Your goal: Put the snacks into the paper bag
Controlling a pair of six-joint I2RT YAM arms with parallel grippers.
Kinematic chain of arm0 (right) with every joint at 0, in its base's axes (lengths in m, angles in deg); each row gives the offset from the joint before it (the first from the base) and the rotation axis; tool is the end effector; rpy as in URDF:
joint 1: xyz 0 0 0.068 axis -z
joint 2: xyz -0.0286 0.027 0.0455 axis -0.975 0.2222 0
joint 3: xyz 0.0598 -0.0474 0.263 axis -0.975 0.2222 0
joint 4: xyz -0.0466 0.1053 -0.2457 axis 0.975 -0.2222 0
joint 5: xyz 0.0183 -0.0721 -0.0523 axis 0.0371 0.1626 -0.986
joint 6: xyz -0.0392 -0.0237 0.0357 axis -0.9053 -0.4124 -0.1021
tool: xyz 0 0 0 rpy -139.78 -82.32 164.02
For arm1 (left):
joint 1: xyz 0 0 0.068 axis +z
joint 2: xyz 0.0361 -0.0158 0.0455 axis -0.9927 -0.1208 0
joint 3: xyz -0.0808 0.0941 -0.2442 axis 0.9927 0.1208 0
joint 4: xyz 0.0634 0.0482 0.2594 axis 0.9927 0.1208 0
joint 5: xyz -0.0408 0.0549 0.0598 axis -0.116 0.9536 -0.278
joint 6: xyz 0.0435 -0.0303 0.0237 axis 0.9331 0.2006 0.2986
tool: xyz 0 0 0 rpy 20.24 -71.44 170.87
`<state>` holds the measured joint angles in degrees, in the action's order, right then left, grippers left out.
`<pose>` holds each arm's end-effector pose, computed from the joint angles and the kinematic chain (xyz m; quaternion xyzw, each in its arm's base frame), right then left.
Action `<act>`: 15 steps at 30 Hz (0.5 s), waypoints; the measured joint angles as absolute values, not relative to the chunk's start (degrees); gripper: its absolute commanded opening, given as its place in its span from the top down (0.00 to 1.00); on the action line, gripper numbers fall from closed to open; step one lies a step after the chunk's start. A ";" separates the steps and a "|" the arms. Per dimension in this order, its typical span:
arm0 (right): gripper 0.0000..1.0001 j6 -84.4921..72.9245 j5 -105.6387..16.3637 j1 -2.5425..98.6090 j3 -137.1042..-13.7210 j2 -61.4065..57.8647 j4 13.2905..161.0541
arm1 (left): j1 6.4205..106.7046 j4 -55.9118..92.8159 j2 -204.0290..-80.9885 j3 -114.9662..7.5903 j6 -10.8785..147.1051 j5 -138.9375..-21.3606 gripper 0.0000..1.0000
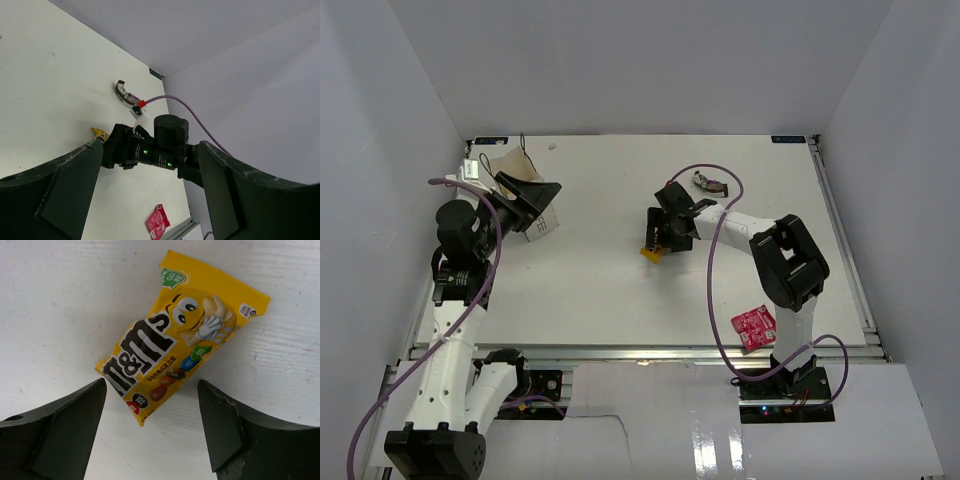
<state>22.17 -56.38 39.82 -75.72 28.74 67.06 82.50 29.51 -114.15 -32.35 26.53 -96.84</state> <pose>0.3390 0.2550 0.1636 -0.0111 0.9566 0.1425 0.2539 0.2015 -0.0196 0.3742 -0.1888 0.7108 -0.4398 0.5154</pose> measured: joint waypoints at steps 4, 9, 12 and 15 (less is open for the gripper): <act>0.43 21.92 -57.10 39.95 -75.06 28.74 68.39 | 81.56 27.80 -114.30 -30.47 25.11 -97.23 0.13; 0.62 20.59 -56.38 40.54 -73.51 28.76 71.50 | 76.19 26.10 -116.60 -29.77 24.56 -96.47 0.10; 0.65 19.45 -55.04 41.13 -72.05 28.35 74.01 | 71.23 25.22 -119.33 -29.77 24.73 -95.42 0.10; 0.69 16.96 -52.60 42.05 -69.58 26.99 76.85 | 67.51 24.76 -122.98 -29.77 25.04 -94.30 0.10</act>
<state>16.96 -52.60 42.05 -69.58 26.99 76.85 67.51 24.76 -122.98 -29.77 25.04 -94.30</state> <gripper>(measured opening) 0.357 0.898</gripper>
